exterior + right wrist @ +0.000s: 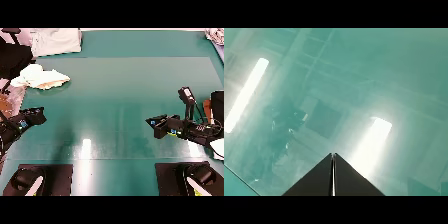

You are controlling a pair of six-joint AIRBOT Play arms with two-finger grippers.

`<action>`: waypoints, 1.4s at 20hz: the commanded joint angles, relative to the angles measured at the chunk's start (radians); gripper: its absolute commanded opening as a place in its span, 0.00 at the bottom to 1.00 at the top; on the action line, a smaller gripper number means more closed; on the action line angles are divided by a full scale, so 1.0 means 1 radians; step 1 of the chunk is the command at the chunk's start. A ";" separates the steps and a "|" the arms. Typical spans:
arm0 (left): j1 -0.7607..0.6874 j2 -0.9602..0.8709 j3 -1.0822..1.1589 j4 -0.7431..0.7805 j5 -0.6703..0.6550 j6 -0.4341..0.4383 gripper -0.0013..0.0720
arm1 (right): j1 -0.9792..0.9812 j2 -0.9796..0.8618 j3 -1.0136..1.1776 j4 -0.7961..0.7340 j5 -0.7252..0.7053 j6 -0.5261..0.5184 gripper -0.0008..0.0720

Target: Fold the shirts.

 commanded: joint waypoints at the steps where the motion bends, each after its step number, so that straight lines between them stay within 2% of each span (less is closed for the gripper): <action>1: 0.000 0.001 0.000 0.000 0.000 0.000 0.05 | 0.001 0.000 0.000 0.000 -0.001 0.000 0.03; 11: 0.000 0.001 0.000 0.000 0.000 0.000 0.05 | 0.001 0.000 -0.001 -0.001 -0.003 0.000 0.03; 16: 0.000 0.001 0.000 -0.057 0.137 0.001 0.05 | 0.001 0.000 -0.001 0.000 -0.001 0.000 0.03; 18: 0.001 -0.009 0.015 0.030 0.178 -0.011 0.05 | 0.001 0.000 -0.001 0.000 -0.003 0.000 0.03; 19: 0.001 -0.037 0.047 0.119 0.165 -0.056 0.05 | 0.001 -0.004 -0.001 0.000 -0.014 0.000 0.03; 21: 0.005 -0.164 0.179 0.349 0.057 -0.180 0.05 | 0.001 -0.024 0.000 0.009 -0.039 0.001 0.03; 23: 0.076 -0.329 0.345 0.382 -0.041 -0.171 0.05 | 0.001 -0.047 0.000 0.018 -0.037 0.001 0.03; 24: 0.128 -0.428 0.437 0.373 -0.079 -0.164 0.13 | 0.001 -0.061 0.000 0.036 -0.038 0.001 0.03; 26: 0.234 -0.623 0.604 0.293 -0.131 -0.138 0.53 | 0.001 -0.082 0.000 0.037 -0.037 0.001 0.03; 27: 0.285 -0.710 0.674 0.222 -0.145 -0.097 0.62 | 0.001 -0.090 0.000 0.036 -0.034 0.001 0.03; 28: 0.336 -0.799 0.743 0.141 -0.155 -0.027 0.62 | 0.001 -0.093 0.000 0.036 -0.031 0.001 0.03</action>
